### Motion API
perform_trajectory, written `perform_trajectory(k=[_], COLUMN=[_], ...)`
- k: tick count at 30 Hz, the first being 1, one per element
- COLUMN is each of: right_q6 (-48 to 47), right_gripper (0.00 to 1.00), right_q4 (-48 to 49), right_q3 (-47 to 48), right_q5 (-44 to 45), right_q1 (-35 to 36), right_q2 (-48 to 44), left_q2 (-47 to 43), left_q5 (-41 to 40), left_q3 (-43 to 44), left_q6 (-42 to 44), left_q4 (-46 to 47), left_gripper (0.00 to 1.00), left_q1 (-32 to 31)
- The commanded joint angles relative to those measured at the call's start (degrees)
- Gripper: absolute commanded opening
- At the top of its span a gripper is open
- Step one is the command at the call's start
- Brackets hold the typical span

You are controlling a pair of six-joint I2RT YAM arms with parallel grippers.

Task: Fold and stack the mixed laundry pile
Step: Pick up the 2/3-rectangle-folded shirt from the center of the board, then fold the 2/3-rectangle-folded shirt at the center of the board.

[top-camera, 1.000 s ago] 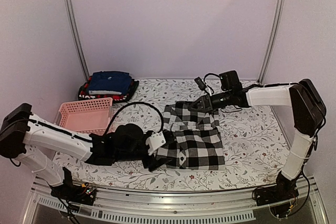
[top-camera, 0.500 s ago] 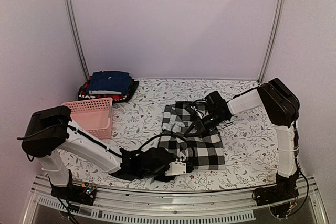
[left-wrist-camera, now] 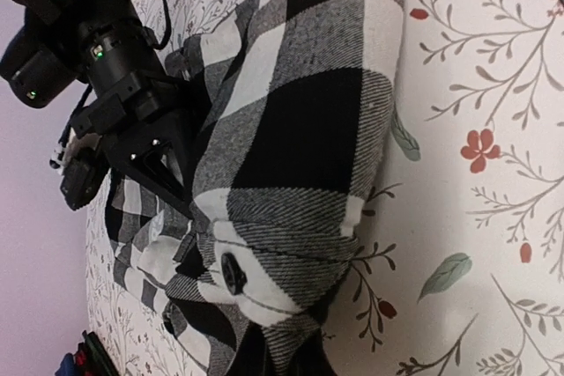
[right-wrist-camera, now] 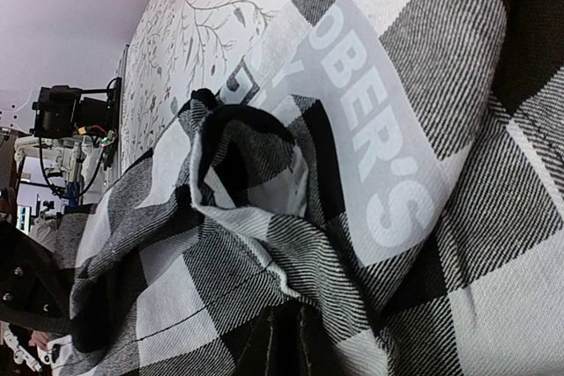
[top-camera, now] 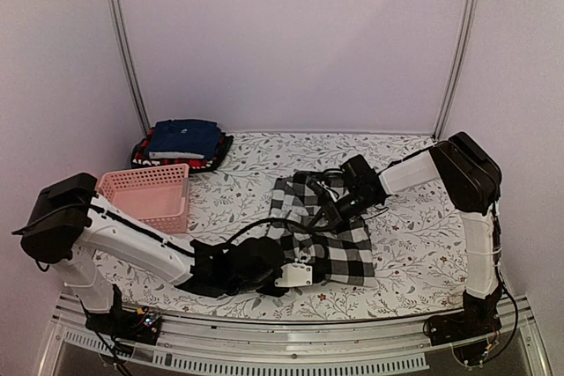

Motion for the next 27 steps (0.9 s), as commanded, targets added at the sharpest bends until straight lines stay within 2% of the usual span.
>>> perform_trajectory(k=[1,5,11,14,19,22,27], right_q6=[-0.8,0.2,0.5,-0.8,-4.6,-4.5,-1.8], right_gripper=[0.08,0.10,0.14,0.24,0.42,0.44,0.46], right_q4=[-1.3,2.0,1.8,-1.4,-5.8,-6.0,-5.8], right_q3=[-5.3,-12.0,-18.5,-17.0,-11.5,-7.9,-2.5], right_q5=[3.3,2.3,-1.2,-1.1,-0.4,0.5,7.7], right_q1=[3.8,7.5,13.7,13.3,6.9,2.0,-5.2], right_q2=[-0.5,-4.5,-11.7,-15.2,-18.8,-19.9,-18.1], left_q2=[-7.9,-12.1,-16.7,-17.1,-16.8,-15.5,-12.3], left_q5=[6.3,11.0,20.1,24.0,31.4,34.0,35.9], left_q3=[4.7,8.4,13.9,16.0,17.0,17.5,19.9], left_q6=[-3.4,-6.5,-9.5,-10.0,-10.7,-10.9,-9.6], left_q4=[-11.6,-22.6,-29.6,-32.7,-34.2,-34.4,-36.0], left_gripper=[0.00,0.00,0.00,0.00,0.01,0.01,0.03], left_q1=[-1.5,-1.5,-0.1,1.3,4.5,6.2,9.3])
